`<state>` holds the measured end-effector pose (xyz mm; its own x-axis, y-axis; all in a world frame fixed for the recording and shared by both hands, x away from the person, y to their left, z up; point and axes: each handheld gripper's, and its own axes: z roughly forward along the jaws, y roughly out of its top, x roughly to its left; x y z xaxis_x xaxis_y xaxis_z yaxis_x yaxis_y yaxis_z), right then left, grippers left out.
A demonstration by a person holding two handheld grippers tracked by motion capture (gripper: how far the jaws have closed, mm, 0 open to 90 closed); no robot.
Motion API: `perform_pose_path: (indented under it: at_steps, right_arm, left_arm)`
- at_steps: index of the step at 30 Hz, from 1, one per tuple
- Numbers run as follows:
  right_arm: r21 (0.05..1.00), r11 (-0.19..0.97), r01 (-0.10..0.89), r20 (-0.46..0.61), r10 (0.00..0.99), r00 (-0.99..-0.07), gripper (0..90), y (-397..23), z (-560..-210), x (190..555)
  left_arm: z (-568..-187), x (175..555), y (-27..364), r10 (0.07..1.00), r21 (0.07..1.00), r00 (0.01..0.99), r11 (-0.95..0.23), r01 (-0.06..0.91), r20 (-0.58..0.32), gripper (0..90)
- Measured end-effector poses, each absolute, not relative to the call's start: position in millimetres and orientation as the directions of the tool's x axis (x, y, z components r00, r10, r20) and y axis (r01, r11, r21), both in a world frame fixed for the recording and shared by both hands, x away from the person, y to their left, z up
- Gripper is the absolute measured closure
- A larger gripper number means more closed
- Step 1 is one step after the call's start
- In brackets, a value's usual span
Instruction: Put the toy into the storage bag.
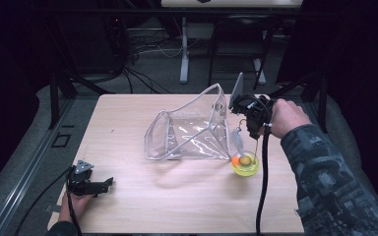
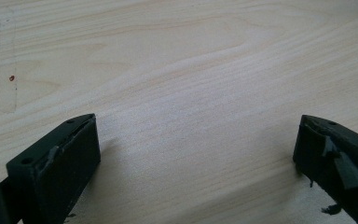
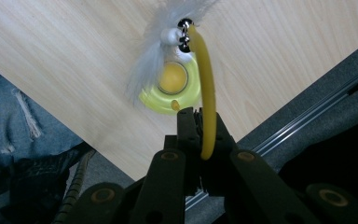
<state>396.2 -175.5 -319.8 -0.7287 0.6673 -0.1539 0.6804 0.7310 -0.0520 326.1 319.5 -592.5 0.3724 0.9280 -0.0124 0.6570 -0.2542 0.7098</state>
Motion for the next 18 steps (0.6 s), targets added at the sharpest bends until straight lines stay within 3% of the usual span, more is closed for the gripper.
perform_pose_path:
  at_steps: [18]
  right_arm:
    - [-0.044,0.716,0.697,-0.182,0.68,-0.71,87.7,-173,-287,414]
  left_arm:
    - [-593,326,320,0.928,0.71,0.373,-0.255,0.656,-0.012,0.5]
